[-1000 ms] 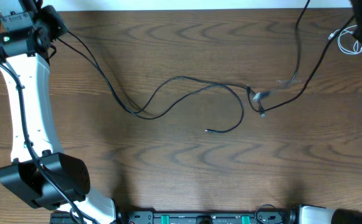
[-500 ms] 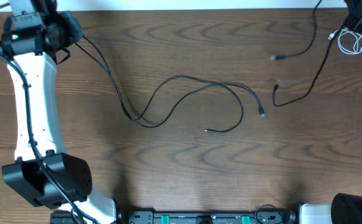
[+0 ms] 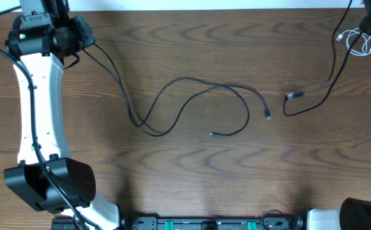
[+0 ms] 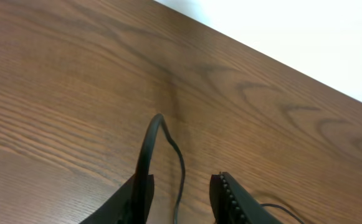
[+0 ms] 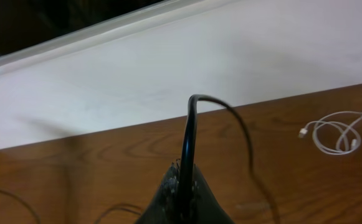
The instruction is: Untangle cables
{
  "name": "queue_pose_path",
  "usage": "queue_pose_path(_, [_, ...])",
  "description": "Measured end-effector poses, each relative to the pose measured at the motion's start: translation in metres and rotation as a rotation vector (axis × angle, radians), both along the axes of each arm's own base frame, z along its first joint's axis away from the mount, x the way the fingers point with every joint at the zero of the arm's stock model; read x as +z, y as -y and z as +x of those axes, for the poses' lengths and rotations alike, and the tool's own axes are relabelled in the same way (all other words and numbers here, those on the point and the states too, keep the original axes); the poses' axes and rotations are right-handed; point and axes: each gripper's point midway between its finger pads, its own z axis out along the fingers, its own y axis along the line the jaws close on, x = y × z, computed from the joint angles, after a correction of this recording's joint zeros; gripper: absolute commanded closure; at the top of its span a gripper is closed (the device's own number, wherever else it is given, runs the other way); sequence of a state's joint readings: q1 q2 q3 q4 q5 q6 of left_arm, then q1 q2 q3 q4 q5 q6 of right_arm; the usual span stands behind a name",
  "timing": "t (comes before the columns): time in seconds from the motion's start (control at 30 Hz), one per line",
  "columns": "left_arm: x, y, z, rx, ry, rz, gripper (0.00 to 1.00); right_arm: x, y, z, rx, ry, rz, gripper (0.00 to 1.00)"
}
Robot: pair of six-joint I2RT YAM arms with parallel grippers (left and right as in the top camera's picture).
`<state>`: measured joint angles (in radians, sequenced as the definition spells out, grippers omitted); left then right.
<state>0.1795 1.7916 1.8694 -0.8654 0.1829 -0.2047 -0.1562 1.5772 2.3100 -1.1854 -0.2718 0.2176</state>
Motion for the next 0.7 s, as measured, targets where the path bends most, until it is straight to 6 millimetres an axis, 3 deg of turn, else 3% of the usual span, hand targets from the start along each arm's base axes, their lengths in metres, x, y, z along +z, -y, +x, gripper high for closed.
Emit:
queue_pose_path(0.13, [-0.001,0.000,-0.001,0.001,-0.003,-0.001,0.64,0.003,0.012,0.003,-0.028,0.019,-0.020,0.99])
queue_pose_path(0.33, [-0.001,0.000,-0.001,0.001,-0.005,-0.001,0.64,-0.001,0.050,0.018,-0.106,0.028,-0.054,0.99])
queue_pose_path(0.47, [-0.001,0.000,-0.001,0.001,-0.006,-0.002,0.64,-0.014,0.099,0.030,-0.208,0.008,-0.062,0.99])
queue_pose_path(0.5, [-0.001,0.000,-0.001,0.001,-0.006,-0.002,0.64,-0.015,0.102,0.030,-0.216,0.006,-0.063,0.99])
queue_pose_path(0.7, [-0.001,0.000,-0.001,0.000,-0.006,-0.002,0.64,-0.027,0.190,0.018,-0.418,-0.014,-0.071,0.99])
